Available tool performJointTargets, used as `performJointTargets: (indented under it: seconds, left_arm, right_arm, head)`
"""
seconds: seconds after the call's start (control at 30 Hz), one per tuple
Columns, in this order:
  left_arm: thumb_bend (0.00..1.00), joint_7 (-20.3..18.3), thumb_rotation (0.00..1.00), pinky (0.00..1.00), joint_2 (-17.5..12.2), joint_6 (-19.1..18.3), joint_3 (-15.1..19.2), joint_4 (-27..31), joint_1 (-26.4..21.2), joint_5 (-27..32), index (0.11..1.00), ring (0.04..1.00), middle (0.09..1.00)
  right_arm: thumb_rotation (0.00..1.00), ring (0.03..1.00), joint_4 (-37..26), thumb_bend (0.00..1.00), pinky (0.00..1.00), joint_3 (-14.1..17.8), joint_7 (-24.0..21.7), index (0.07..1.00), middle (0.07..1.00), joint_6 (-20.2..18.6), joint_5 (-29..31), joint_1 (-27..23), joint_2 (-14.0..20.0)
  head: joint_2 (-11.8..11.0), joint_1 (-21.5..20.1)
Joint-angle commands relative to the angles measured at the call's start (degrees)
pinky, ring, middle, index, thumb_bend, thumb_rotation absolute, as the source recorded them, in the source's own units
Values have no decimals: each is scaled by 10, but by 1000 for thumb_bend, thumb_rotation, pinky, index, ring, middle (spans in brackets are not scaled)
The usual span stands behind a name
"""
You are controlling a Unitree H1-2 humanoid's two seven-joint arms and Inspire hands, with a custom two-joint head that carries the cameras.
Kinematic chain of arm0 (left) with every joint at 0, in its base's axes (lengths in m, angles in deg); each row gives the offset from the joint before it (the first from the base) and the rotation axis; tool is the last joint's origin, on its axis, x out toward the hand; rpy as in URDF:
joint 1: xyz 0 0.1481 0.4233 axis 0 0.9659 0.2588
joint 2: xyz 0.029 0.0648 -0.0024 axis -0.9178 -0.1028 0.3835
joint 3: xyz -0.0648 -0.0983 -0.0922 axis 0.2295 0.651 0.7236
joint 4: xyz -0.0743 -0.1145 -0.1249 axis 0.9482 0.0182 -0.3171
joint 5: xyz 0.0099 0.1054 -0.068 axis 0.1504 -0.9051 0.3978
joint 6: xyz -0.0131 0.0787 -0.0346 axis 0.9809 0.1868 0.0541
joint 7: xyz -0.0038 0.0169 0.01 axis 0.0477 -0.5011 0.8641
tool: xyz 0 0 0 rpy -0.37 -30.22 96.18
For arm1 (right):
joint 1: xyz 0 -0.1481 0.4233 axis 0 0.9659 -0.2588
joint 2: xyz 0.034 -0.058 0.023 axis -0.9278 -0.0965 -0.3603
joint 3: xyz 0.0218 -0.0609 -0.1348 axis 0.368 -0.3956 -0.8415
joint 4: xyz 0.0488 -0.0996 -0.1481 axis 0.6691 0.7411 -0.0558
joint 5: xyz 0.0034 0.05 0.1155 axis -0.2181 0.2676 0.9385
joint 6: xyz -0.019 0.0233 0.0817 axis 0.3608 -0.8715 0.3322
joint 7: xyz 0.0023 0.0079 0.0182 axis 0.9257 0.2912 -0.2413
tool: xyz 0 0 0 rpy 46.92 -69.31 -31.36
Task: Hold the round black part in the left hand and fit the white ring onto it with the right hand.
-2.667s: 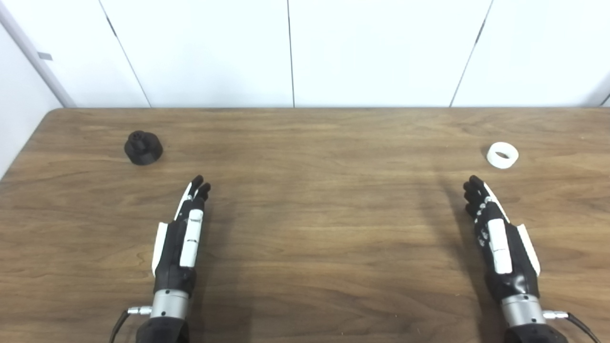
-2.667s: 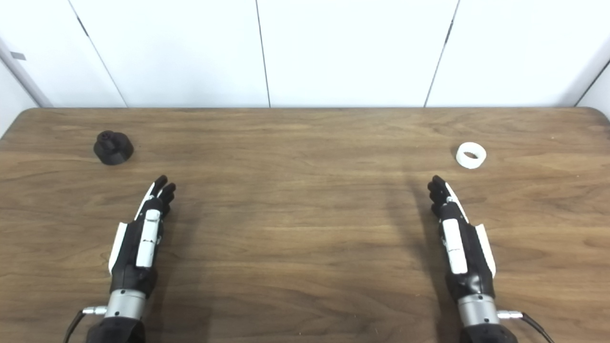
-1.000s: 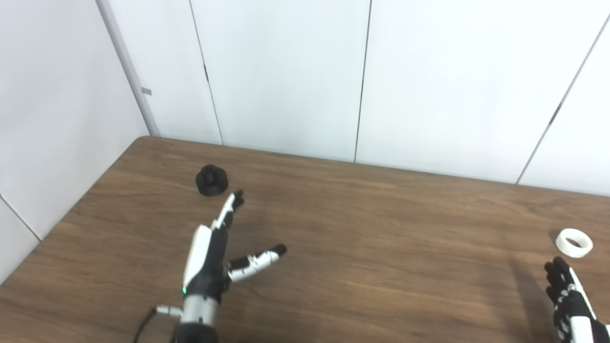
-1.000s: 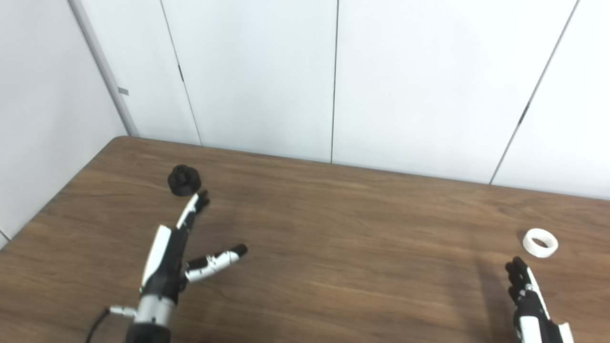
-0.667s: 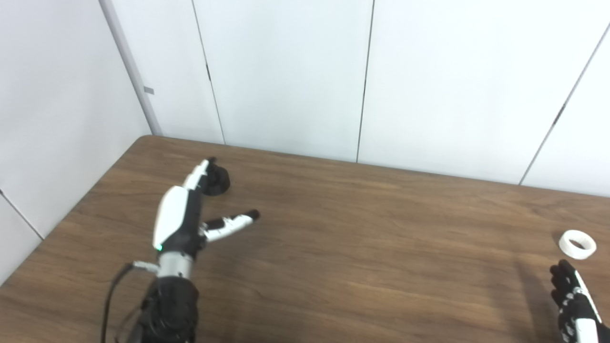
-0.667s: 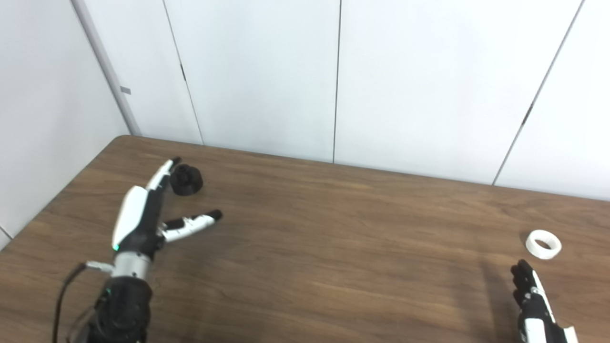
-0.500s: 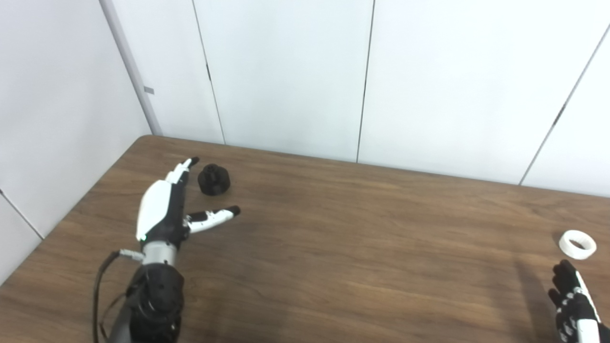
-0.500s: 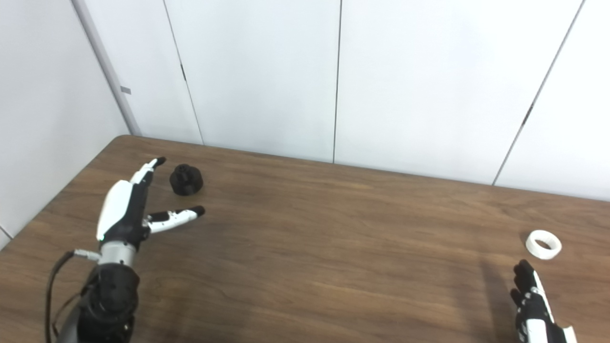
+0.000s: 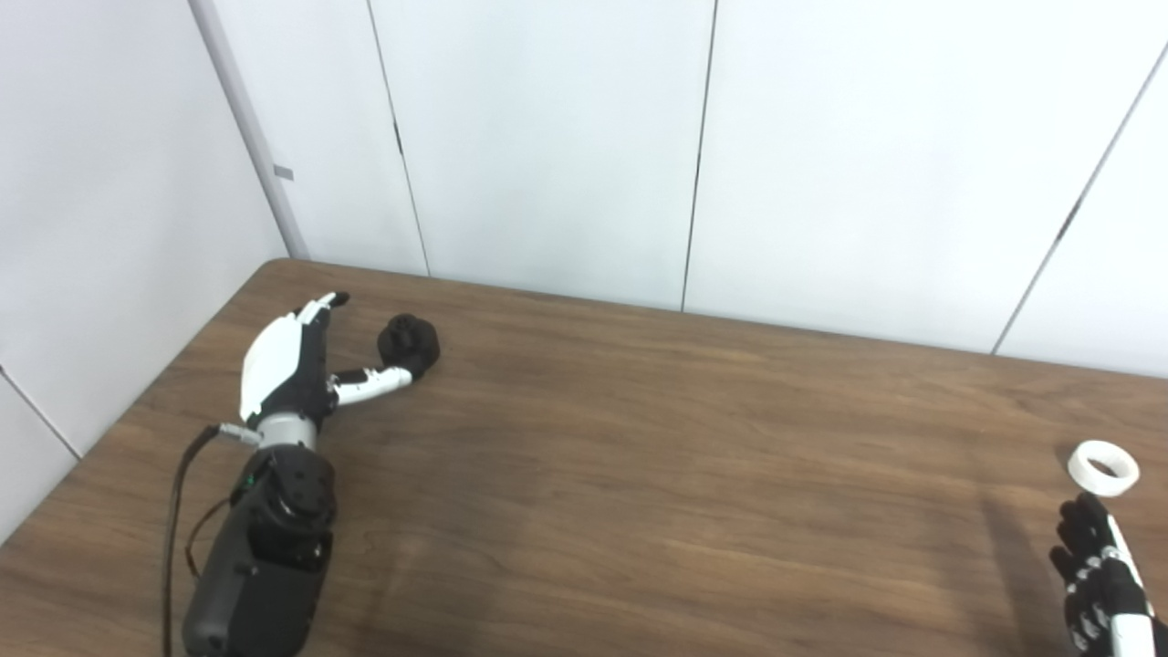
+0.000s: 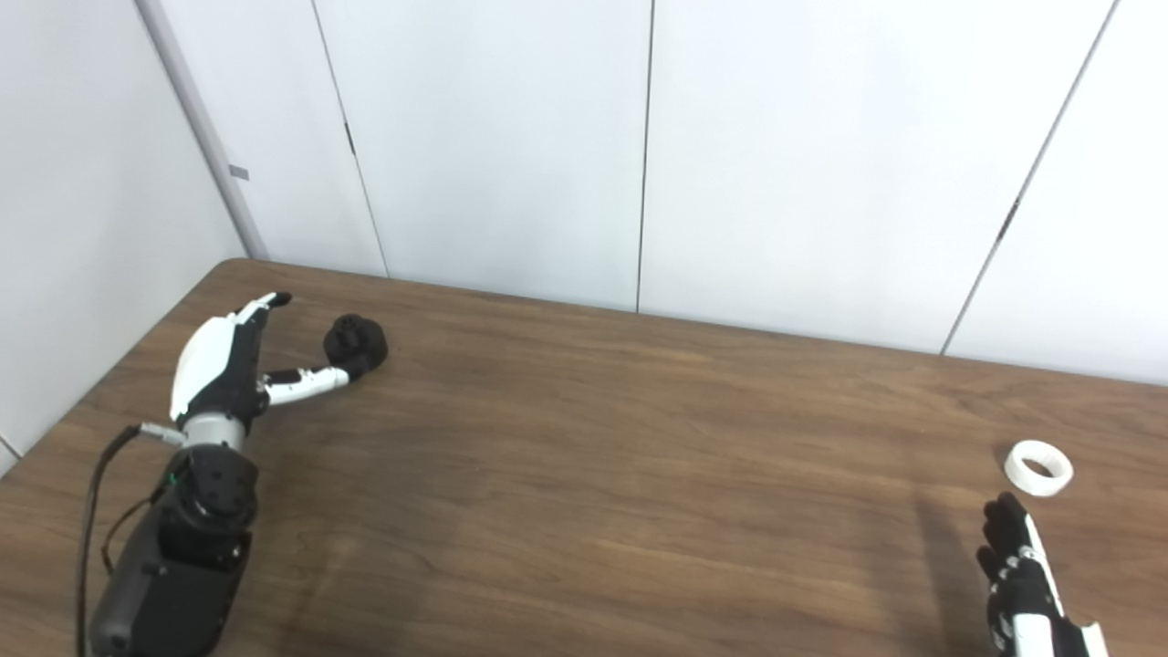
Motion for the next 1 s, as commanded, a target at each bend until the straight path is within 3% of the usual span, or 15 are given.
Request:
performJointTargets:
  seconds: [0.0,0.23,0.5,0.97]
  left_arm:
    - [933,22,318,1000,-25,23,-5,-16,-36,-4,887,1000,950]
    - [922,18,329,1000,-60,25,-48,-108,-89,-14,878,992,942]
    - [963,8,328,1000,-74,35,-78,-171,-132,3,857,1000,947]
    - [956,-11,351,1000,-76,17,-125,-208,-157,3,845,1000,949]
  right_arm:
    - [1000,990,44,435,1000,-7,-1,985,979,19,-1,21,-7]
    - [1000,988,40,426,1000,-6,0,981,978,14,0,23,-9]
    - [1000,979,36,447,1000,-7,2,974,969,16,-5,23,-11]
    - [1000,978,30,489,1000,-5,2,967,967,10,-3,28,-10]
  head:
    - [0,0]
    - [1,-3]
    - [2,-8]
    - [6,-10]
